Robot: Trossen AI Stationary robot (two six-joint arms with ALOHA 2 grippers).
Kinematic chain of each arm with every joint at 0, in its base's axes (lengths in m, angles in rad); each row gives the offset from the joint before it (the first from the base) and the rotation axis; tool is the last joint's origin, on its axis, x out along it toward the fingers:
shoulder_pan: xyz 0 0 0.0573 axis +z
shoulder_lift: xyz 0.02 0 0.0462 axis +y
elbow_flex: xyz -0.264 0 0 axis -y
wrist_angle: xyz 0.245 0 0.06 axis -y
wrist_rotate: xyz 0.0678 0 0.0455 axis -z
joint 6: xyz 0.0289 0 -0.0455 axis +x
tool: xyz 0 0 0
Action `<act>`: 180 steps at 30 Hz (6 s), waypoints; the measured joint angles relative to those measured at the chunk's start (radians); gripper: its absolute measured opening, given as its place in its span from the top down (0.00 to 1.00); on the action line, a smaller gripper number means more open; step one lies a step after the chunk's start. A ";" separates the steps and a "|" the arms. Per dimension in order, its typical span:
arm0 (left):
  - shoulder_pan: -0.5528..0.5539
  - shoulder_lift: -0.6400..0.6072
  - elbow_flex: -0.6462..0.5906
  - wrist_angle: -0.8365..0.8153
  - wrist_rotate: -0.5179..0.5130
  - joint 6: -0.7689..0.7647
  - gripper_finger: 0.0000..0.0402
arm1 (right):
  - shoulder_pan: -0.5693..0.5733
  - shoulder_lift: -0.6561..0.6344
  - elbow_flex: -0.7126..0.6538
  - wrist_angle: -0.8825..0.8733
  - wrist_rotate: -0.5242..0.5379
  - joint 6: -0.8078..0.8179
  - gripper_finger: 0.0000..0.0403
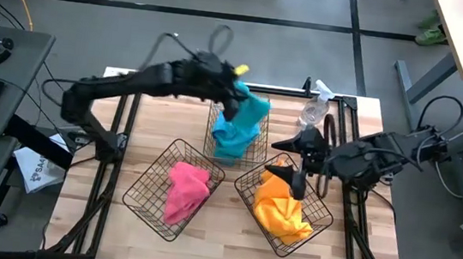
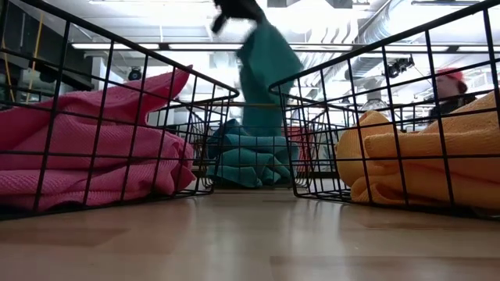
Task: Sort microfiber towel by color & place in baskets
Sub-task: Put the blue microfiber cloth into the top wire basket, then return to Home Position
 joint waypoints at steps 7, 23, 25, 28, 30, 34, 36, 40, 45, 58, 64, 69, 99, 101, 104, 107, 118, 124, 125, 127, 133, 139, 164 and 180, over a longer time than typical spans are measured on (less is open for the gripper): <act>-0.002 0.159 -0.002 -0.100 -0.012 -0.015 1.00 | 0.033 0.027 0.000 -0.032 0.000 0.098 0.23; -0.014 0.177 -0.002 -0.355 -0.061 -0.045 0.79 | 0.095 0.031 0.000 -0.037 0.067 0.096 0.23; -0.021 0.161 -0.002 -0.379 -0.059 -0.045 0.74 | 0.095 0.031 0.000 -0.039 0.069 0.093 0.23; -0.028 0.115 -0.002 -0.420 -0.044 -0.043 0.68 | 0.095 0.031 0.000 -0.051 0.069 0.081 0.23; -0.029 0.074 -0.002 -0.452 -0.027 -0.037 0.65 | 0.095 0.031 0.000 -0.057 0.069 0.075 0.23; -0.031 -0.029 -0.002 -0.546 0.015 -0.073 0.62 | 0.087 0.031 0.000 -0.071 0.073 0.062 0.23; -0.051 -0.092 -0.005 -0.568 0.017 -0.101 0.62 | 0.082 0.031 0.000 -0.081 0.073 0.063 0.23; -0.165 -0.264 -0.128 -0.418 -0.049 -0.161 0.62 | 0.071 0.033 0.000 -0.158 0.070 0.156 0.23; -0.356 -0.486 -0.461 -0.022 -0.189 -0.231 0.62 | 0.041 0.045 0.000 -0.334 0.025 0.251 0.23; -0.549 -0.911 -1.228 0.794 -0.256 -0.261 0.71 | 0.016 0.071 -0.001 -0.426 -0.006 0.286 0.29; -0.506 -1.172 -1.351 0.760 -0.298 -0.192 0.82 | 0.012 0.071 -0.001 -0.436 -0.006 0.340 0.33; -0.491 -1.361 -1.455 0.719 -0.297 -0.205 0.94 | 0.012 0.071 -0.001 -0.440 -0.005 0.396 0.34; -0.491 -1.612 -1.643 0.656 -0.283 -0.254 1.00 | 0.174 -0.152 -0.259 -0.687 -0.116 0.599 0.40; -0.491 -1.612 -1.643 0.656 -0.284 -0.253 1.00 | 0.203 -0.272 -0.422 -0.554 -0.140 0.627 0.42; -0.491 -1.612 -1.643 0.656 -0.284 -0.252 1.00 | 0.217 -0.444 -0.652 -0.289 -0.098 0.623 0.46; -0.491 -1.612 -1.643 0.656 -0.284 -0.252 1.00 | 0.158 -0.578 -0.839 0.039 0.026 0.445 0.49; -0.491 -1.612 -1.643 0.656 -0.284 -0.252 1.00 | -0.463 -0.848 -1.132 0.525 -0.357 -0.079 0.51; -0.491 -1.612 -1.643 0.656 -0.285 -0.253 1.00 | -0.597 -0.990 -1.248 0.530 -0.612 -0.078 0.51; -0.491 -1.612 -1.643 0.656 -0.284 -0.253 1.00 | -0.600 -1.012 -1.266 0.534 -0.621 -0.074 0.51; -0.491 -1.612 -1.643 0.656 -0.285 -0.253 1.00 | -0.600 -1.054 -1.298 0.542 -0.627 -0.060 0.53; -0.491 -1.612 -1.643 0.656 -0.284 -0.253 1.00 | -0.582 -1.155 -1.399 0.569 -0.590 0.022 0.63; -0.491 -1.612 -1.643 0.656 -0.285 -0.253 1.00 | -0.520 -1.229 -1.550 0.738 -0.571 0.103 0.69; -0.491 -1.612 -1.643 0.656 -0.284 -0.253 1.00 | -0.484 -1.266 -1.645 0.782 -0.425 -0.230 0.69; -0.491 -1.608 -1.642 0.644 -0.288 -0.253 1.00 | -0.481 -1.331 -1.644 0.812 -0.423 -0.214 0.69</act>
